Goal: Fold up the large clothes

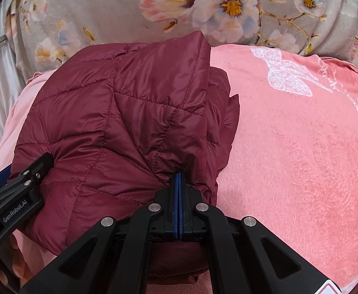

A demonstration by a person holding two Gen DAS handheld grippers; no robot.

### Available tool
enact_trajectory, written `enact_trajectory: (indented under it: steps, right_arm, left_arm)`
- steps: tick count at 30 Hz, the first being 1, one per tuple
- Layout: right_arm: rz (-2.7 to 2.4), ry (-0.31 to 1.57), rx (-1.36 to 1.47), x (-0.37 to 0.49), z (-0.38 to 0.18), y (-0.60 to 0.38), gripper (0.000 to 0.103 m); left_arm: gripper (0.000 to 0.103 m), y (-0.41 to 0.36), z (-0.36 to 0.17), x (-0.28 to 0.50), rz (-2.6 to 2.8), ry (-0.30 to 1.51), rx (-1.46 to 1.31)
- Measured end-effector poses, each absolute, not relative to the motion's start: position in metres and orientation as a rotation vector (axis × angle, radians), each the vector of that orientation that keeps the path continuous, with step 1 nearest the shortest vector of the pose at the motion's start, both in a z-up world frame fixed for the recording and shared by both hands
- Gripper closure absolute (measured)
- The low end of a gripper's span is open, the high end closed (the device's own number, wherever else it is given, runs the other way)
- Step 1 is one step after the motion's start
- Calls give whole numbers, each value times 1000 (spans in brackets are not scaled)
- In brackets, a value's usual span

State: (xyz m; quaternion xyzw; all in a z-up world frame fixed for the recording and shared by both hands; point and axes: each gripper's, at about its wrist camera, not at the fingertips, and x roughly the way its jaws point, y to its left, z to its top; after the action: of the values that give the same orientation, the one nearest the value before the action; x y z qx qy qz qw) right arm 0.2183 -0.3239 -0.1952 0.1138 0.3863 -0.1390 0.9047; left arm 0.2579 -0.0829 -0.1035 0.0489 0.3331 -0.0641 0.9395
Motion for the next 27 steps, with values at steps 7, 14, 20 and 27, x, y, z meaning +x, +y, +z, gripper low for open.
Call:
enact_trajectory:
  steps: [7,14,20,27]
  right_arm:
    - [-295,807,222,221,-196,-322,103]
    - [-320,818,179,223,-196,-316,103]
    - [-350,829,124,226,-196,-310,103]
    - [-388,852,44,232,-198,-299,103]
  left_arm:
    - [16,-84,-111,258,-128,664,97]
    - [16,-83,-114,260,-136,678,83]
    - [16,-85,-115,261,-131,685,94]
    - [16,-89,-115,263,-121,694,112]
